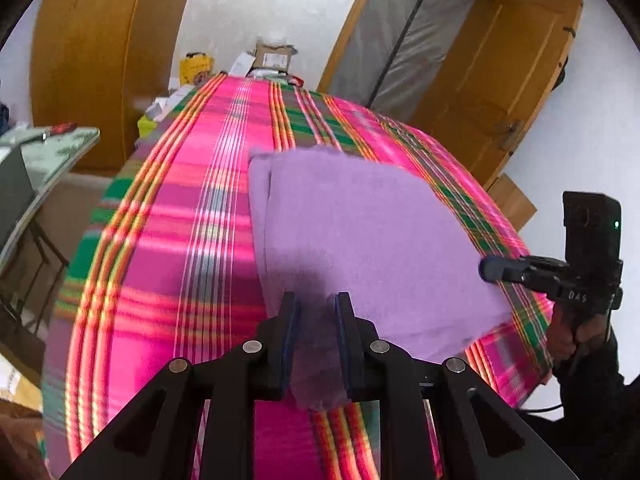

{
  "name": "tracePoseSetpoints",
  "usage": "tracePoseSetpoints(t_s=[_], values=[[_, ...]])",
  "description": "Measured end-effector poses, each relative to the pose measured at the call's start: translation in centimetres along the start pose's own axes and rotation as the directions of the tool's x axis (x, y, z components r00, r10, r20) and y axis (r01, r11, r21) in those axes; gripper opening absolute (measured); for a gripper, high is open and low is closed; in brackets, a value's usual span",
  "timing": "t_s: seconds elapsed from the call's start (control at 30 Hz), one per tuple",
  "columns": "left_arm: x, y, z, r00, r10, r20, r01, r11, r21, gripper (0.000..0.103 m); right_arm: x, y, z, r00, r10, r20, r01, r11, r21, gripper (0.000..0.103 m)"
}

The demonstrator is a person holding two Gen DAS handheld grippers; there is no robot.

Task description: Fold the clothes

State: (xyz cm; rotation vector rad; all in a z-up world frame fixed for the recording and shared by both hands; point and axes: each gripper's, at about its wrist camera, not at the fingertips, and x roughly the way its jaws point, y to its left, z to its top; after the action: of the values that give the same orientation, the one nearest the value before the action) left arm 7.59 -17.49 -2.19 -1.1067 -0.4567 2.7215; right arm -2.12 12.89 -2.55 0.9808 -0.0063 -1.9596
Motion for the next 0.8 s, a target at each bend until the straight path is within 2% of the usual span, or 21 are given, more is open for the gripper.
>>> tracePoseSetpoints(t_s=[0.03,0.07,0.1,0.13,0.27,0.33,0.4,0.43,0.53,0.6,0.73,0.8], values=[[0.1,0.0,0.5,1.0,-0.002,0.01,0.002,1.0,0.005,0.021,0.1,-0.2,0.4,1.0,-0.017,0.014,0.017,1.0,0.013,0.004],[0.4,-0.3,1.3,1.0,-0.004,0.024,0.004,1.0,0.012,0.025,0.2,-0.6,0.9,0.999,-0.036,0.027,0.035,0.999,0.032,0.009],[0.7,-0.5,1.9,1.0,0.005,0.031,-0.005,1.0,0.018,0.025,0.5,-1.0,1.4,0.998,-0.053,0.035,0.052,0.997,0.05,0.017],[1.1,-0.7,2.7,0.999,0.011,0.037,-0.013,0.999,0.031,0.025,0.8,-1.4,1.9,0.997,-0.07,0.041,0.067,0.995,0.067,0.02],[3.1,-1.3,5.6,0.998,0.04,0.046,-0.043,0.996,0.076,0.028,2.2,-3.3,3.8,0.993,-0.109,0.047,0.101,0.983,0.153,0.021],[4.5,-1.4,6.9,0.998,0.052,0.034,-0.055,0.994,0.097,0.033,2.7,-3.9,4.6,0.992,-0.117,0.057,0.106,0.98,0.171,0.021],[6.5,-0.9,8.0,0.996,0.092,-0.012,-0.091,0.993,0.078,0.034,3.3,-4.1,5.4,0.988,-0.139,0.066,0.127,0.977,0.169,0.021],[7.2,-0.8,8.4,0.996,0.082,-0.025,-0.08,0.994,0.074,0.034,3.6,-4.1,5.7,0.986,-0.153,0.066,0.141,0.976,0.167,0.021],[9.0,-0.2,8.4,0.995,0.07,-0.075,-0.065,0.996,0.061,0.035,5.0,-5.0,6.0,0.984,-0.173,0.037,0.165,0.972,0.166,0.025],[8.9,-0.3,8.2,0.996,0.074,-0.059,-0.07,0.995,0.07,0.035,5.9,-5.6,5.8,0.985,-0.174,0.016,0.168,0.971,0.171,0.026],[8.2,-0.4,7.5,0.998,0.06,-0.033,-0.058,0.996,0.064,0.036,6.1,-6.6,5.3,0.992,-0.12,0.037,0.11,0.973,0.201,0.026],[7.6,-0.5,6.9,0.999,0.051,-0.017,-0.05,0.997,0.056,0.037,5.6,-6.5,5.0,0.992,-0.119,0.04,0.108,0.972,0.208,0.026]])
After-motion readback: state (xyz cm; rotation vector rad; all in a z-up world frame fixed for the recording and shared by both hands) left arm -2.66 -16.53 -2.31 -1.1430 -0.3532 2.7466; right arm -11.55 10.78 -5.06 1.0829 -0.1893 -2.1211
